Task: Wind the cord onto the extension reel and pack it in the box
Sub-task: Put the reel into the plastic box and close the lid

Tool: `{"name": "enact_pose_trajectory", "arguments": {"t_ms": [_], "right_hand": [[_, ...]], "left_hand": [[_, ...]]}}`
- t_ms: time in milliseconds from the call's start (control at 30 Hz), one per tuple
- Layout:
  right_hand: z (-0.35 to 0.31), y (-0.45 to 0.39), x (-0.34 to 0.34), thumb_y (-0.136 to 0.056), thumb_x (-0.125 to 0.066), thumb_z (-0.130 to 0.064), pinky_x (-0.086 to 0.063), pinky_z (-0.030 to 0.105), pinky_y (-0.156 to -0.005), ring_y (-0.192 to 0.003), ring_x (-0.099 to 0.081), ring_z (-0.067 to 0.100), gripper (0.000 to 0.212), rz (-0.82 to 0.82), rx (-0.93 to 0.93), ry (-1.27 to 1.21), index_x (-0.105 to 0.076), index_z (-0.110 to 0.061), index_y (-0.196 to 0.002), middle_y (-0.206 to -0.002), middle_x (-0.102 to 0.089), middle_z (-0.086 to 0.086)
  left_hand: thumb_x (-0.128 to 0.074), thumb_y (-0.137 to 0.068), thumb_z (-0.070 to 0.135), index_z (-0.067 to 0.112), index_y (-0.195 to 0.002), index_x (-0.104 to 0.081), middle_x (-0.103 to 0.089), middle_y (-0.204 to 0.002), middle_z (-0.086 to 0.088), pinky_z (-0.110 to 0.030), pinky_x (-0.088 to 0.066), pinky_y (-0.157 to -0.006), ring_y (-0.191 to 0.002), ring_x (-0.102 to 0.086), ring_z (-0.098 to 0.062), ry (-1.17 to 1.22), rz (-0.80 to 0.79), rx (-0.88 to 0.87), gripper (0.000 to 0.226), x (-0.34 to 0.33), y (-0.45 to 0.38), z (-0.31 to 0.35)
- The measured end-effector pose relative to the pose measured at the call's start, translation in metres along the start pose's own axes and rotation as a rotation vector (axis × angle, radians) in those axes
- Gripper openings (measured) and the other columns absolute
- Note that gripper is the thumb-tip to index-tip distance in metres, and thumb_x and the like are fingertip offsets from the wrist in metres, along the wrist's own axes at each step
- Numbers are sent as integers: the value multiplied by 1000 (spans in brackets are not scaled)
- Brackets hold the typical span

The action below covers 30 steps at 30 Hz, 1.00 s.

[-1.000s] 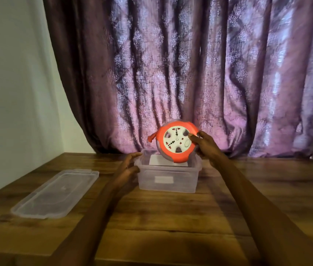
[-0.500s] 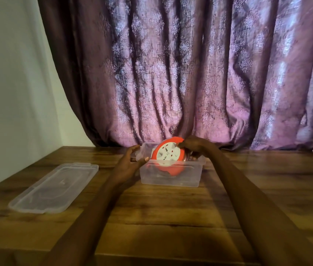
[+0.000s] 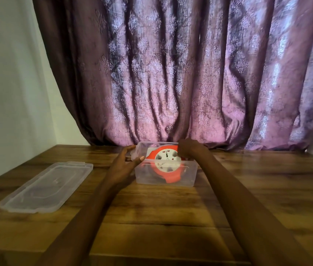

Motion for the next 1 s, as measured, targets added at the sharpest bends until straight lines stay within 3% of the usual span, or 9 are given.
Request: {"name": "enact_pose_trajectory", "arguments": {"t_ms": [133, 267, 367, 400, 467, 567, 667, 833, 1000], "right_hand": [[-2, 3, -7, -93, -65, -40, -49, 36, -84, -109, -65, 30, 49, 89, 23, 92, -61, -3, -125, -126, -67, 15], [-3, 11, -10, -86, -73, -30, -49, 34, -79, -103, -67, 33, 37, 233, -13, -60, -68, -6, -113, -114, -71, 16], [-10, 32, -9, -93, -56, -22, -56, 38, -76, -90, -70, 31, 22, 541, 93, -229, -73, -15, -104, -99, -75, 11], [-16, 42, -10, -94, -54, -22, -57, 38, -75, -87, -71, 27, 24, 639, 152, -272, -74, -18, -105, -98, -76, 8], [-35, 61, -15, -95, -56, -22, -54, 34, -73, -87, -69, 22, 24, 754, 314, -361, -75, -20, -108, -101, -75, 2], [-68, 83, -27, -95, -58, -24, -51, 34, -74, -86, -67, 18, 22, 720, 560, -414, -75, -21, -108, -101, -75, -3], [-95, 89, -42, -94, -61, -26, -51, 34, -74, -89, -68, 18, 20, 657, 651, -358, -76, -25, -107, -102, -76, -4], [-129, 86, -55, -94, -59, -28, -53, 36, -75, -97, -66, 22, 22, 637, 723, -293, -75, -27, -109, -103, -76, -3], [-144, 85, -61, -92, -60, -23, -55, 36, -67, -90, -69, 23, 22, 676, 759, -307, -76, -24, -106, -98, -77, 0]], "left_hand": [[-91, -58, 55, 50, -120, -57, -63, -122, -6, -60, -59, -69, -109, -65, -38, -24, 8, -1, 71, -1, 1, 1], [-78, -69, 67, 57, -123, -51, -64, -128, 0, -58, -59, -76, -110, -67, -30, -112, -2, -25, 61, 0, 11, 5], [-46, -85, 78, 56, -130, -43, -61, -128, 15, -40, -60, -74, -108, -65, -13, -479, 143, -186, 50, 9, 28, 10], [-41, -89, 74, 51, -129, -45, -63, -120, 17, -31, -57, -70, -102, -65, -10, -629, 238, -242, 46, 17, 33, 11], [-45, -91, 62, 37, -123, -52, -65, -112, 8, -30, -50, -70, -94, -63, -14, -992, 398, -253, 41, 40, 42, 15], [-50, -88, 50, 20, -124, -53, -57, -125, -7, -45, -46, -92, -109, -56, -31, -1382, 427, -22, 48, 81, 57, 19], [-47, -91, 50, 16, -129, -50, -50, -135, -11, -52, -38, -102, -121, -48, -35, -1542, 427, 197, 51, 119, 80, 18], [-50, -89, 34, 22, -91, -56, -63, -98, -2, -43, -51, -83, -89, -59, -24, -1471, 419, 122, 13, 140, 108, 21], [-54, -91, 34, 22, -90, -49, -64, -88, 1, -34, -49, -65, -73, -59, -18, -1491, 431, -43, 13, 138, 121, 28]]}}
Point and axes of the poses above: each hand's wrist, its own y-axis away from the middle knuckle, its own x-axis out of the back of the hand, z = x × y, the point moved 1 cm from there along -y, towards the middle knuckle
